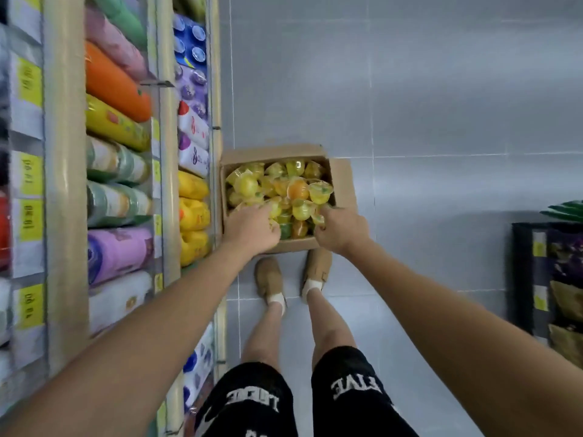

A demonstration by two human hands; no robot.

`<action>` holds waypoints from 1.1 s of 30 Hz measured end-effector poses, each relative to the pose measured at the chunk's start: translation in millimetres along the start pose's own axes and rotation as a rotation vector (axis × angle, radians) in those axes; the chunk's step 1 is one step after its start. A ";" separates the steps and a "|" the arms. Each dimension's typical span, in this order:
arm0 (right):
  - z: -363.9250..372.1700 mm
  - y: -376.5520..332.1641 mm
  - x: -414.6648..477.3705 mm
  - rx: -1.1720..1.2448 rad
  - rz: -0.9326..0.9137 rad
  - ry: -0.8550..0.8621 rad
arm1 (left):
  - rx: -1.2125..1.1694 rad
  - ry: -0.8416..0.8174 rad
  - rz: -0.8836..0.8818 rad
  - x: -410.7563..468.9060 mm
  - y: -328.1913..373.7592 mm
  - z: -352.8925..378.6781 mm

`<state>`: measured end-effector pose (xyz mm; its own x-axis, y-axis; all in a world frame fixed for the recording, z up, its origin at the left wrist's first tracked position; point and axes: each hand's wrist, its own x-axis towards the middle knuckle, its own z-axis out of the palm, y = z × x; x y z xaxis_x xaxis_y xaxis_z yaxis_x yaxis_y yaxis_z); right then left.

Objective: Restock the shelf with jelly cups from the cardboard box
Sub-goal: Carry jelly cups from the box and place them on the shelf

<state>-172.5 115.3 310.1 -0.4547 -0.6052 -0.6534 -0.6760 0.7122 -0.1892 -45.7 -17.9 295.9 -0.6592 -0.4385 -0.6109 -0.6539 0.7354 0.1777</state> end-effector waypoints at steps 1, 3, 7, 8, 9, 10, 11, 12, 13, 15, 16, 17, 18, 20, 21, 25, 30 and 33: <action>15.2 1.4 12.8 -0.017 -0.012 -0.002 | -0.004 -0.018 -0.006 7.5 -2.0 17.9; 48.8 6.2 38.3 -0.053 -0.032 -0.014 | -0.010 -0.062 -0.021 23.1 -6.8 56.0; 112.8 17.0 86.3 -0.126 -0.084 -0.043 | -0.026 -0.132 -0.084 63.6 -20.0 122.8; 127.0 19.5 97.7 -0.142 -0.097 -0.052 | -0.028 -0.147 -0.099 74.8 -23.9 136.7; 140.4 22.0 109.5 -0.151 -0.108 -0.052 | -0.033 -0.149 -0.115 86.5 -27.8 150.3; 152.5 24.2 121.1 -0.152 -0.106 -0.049 | -0.041 -0.143 -0.129 99.0 -31.7 162.3; 163.2 25.9 133.1 -0.146 -0.093 -0.047 | -0.051 -0.131 -0.143 112.2 -35.4 172.8; 173.2 27.5 145.8 -0.138 -0.073 -0.046 | -0.061 -0.117 -0.160 125.7 -39.4 182.9; 181.2 28.6 156.6 -0.125 -0.051 -0.045 | -0.068 -0.107 -0.175 137.5 -42.3 191.1; 198.1 30.9 179.7 -0.115 -0.018 -0.041 | -0.083 -0.090 -0.198 161.0 -48.3 208.1; 207.1 32.1 192.8 -0.125 -0.011 -0.026 | -0.096 -0.077 -0.210 173.2 -51.5 216.7; 215.6 33.5 205.5 -0.137 -0.008 -0.009 | -0.113 -0.072 -0.227 184.7 -54.4 225.3; 222.8 35.0 217.0 -0.146 -0.008 0.008 | -0.128 -0.073 -0.252 194.8 -57.2 232.7; 234.8 37.7 237.5 -0.165 -0.010 0.036 | -0.149 -0.085 -0.316 212.7 -62.5 245.2; 241.1 38.7 245.9 -0.184 -0.008 0.044 | -0.158 -0.093 -0.343 220.0 -64.9 251.1; 269.2 42.5 268.1 -0.234 0.033 0.101 | -0.284 -0.096 -0.399 238.5 -70.8 275.0; 295.0 45.5 274.9 -0.267 0.094 0.222 | -0.518 0.037 -0.457 245.3 -68.7 291.0; 296.4 52.1 276.0 -0.307 0.048 0.246 | -0.657 0.106 -0.466 244.4 -66.2 293.0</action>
<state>-161.3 90.7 -97.4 -0.5902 -0.6674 -0.4541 -0.7755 0.6249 0.0896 -54.7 -22.4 -91.2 -0.2755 -0.6958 -0.6633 -0.9327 0.0262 0.3598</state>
